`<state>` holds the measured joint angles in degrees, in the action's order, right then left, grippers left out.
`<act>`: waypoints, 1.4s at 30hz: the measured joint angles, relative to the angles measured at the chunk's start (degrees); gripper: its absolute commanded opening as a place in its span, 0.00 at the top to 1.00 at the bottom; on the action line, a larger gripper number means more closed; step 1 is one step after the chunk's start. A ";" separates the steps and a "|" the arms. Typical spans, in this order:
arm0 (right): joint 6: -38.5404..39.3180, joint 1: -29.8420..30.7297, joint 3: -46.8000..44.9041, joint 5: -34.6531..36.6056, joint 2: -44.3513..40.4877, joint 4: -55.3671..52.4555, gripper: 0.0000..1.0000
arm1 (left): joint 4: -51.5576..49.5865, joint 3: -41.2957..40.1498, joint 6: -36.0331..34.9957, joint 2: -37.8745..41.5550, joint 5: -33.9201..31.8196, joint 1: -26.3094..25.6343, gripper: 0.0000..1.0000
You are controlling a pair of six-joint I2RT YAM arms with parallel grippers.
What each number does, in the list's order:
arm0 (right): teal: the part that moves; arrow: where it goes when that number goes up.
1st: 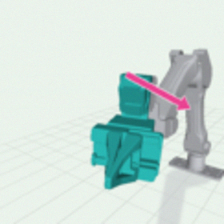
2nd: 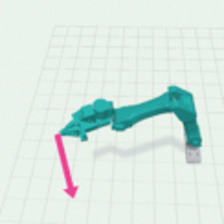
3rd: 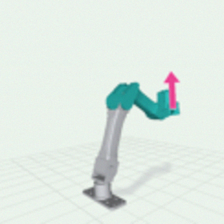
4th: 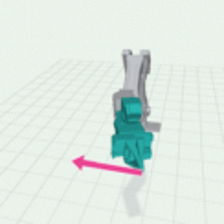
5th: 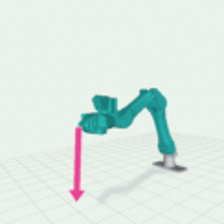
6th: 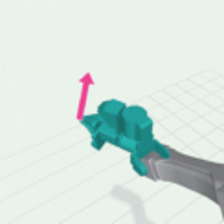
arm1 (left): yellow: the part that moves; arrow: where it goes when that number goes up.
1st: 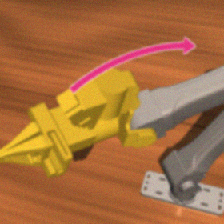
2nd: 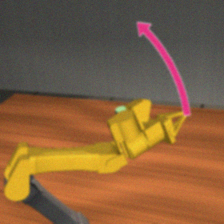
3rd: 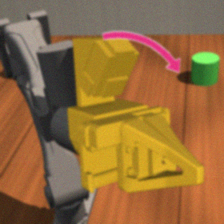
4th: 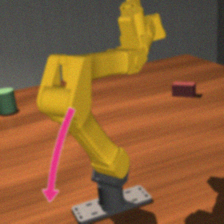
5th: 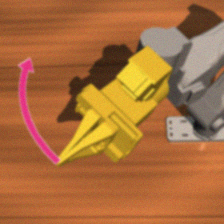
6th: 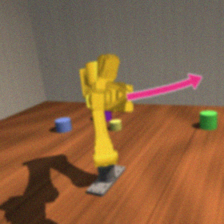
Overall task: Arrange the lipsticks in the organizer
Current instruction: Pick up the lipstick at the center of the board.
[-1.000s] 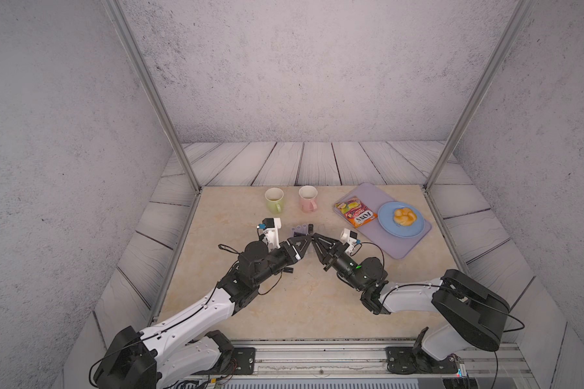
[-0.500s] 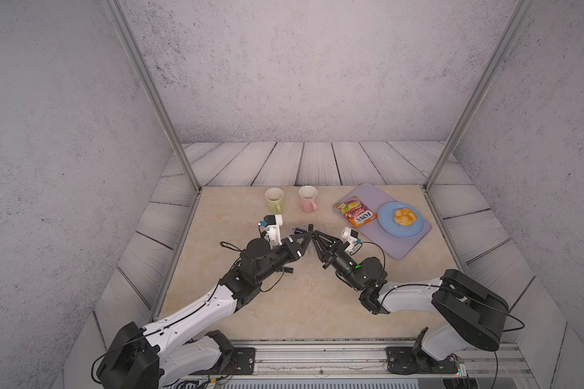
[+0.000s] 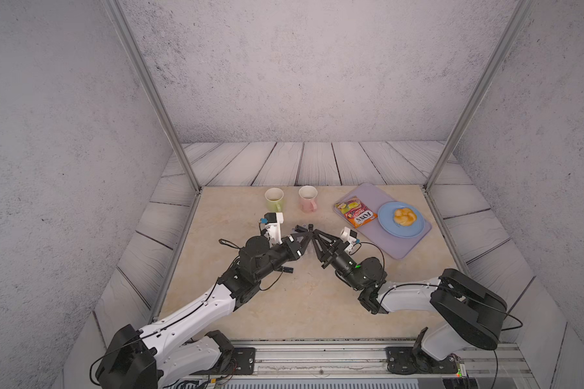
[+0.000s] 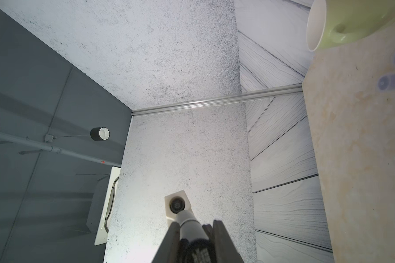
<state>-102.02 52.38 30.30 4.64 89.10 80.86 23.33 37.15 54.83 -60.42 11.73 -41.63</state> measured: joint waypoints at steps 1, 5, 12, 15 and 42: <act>-0.15 0.13 0.00 -0.04 0.17 -0.07 0.67 | -0.50 0.00 -0.66 0.17 0.07 0.00 1.00; -0.44 0.33 0.00 -0.26 0.59 -0.11 0.65 | -2.56 0.09 -3.45 1.22 0.46 0.00 1.00; -1.18 0.33 0.13 -1.16 1.77 0.31 0.61 | -4.92 0.13 -6.67 2.27 0.81 0.04 1.00; -1.33 0.33 0.13 -1.22 1.92 0.31 0.57 | -4.85 0.13 -7.13 2.27 1.18 0.04 1.00; 47.71 -14.32 23.02 -24.87 -32.61 -91.45 0.51 | -54.97 17.49 -65.66 -0.68 7.65 1.16 1.00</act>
<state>-54.30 38.06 53.32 -20.23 56.49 -10.59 -31.64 54.63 -10.83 -61.10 19.38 -40.47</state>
